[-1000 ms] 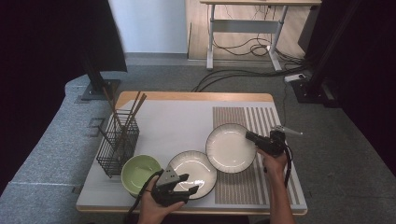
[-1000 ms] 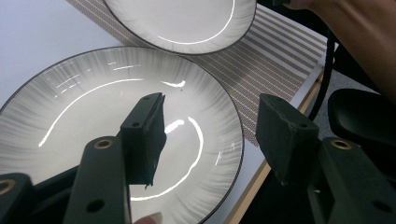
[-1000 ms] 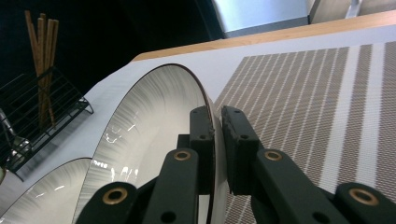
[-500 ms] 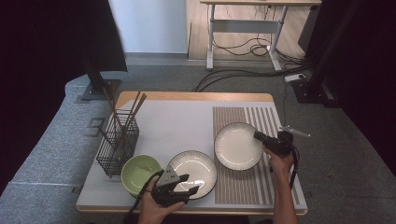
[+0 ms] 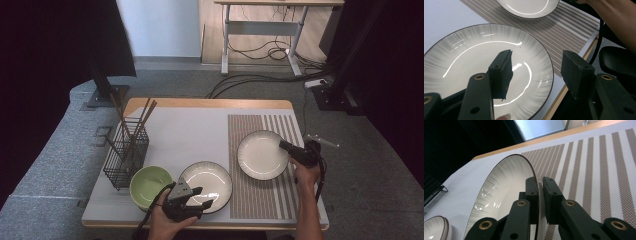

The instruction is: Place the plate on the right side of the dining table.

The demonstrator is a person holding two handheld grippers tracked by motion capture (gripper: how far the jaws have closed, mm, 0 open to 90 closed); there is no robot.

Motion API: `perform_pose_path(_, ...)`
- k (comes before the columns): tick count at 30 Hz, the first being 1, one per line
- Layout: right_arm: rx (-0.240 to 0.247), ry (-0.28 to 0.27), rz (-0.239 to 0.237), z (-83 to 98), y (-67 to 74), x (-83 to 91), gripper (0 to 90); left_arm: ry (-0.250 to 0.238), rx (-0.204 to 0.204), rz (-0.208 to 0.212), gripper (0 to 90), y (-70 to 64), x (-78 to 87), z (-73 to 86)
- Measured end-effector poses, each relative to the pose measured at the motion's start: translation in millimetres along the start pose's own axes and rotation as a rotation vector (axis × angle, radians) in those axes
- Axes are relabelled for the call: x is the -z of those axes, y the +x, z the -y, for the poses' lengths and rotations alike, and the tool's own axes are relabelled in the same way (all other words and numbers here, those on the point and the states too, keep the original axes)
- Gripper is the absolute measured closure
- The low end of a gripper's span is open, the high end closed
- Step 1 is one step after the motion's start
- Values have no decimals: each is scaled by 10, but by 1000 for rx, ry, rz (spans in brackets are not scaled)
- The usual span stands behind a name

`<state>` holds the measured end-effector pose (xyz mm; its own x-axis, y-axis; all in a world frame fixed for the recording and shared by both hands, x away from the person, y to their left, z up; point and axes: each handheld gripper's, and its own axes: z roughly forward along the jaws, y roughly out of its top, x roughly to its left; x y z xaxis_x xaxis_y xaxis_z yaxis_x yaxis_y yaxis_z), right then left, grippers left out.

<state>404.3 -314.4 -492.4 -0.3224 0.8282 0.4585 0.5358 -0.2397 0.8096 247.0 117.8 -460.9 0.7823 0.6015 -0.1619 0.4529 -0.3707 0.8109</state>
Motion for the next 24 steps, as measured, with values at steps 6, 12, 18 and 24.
perform_pose_path(6,-26,-6,18,14,-102,17,836,2,-1,1,425,-4,-2,2)
perform_pose_path(12,-50,-8,24,30,-178,50,835,3,-1,1,425,-6,-3,3)
perform_pose_path(18,-59,-8,32,44,-219,63,835,1,-1,2,424,-6,5,3)
perform_pose_path(24,-66,-8,36,55,-244,61,834,0,-1,2,425,-6,8,3)
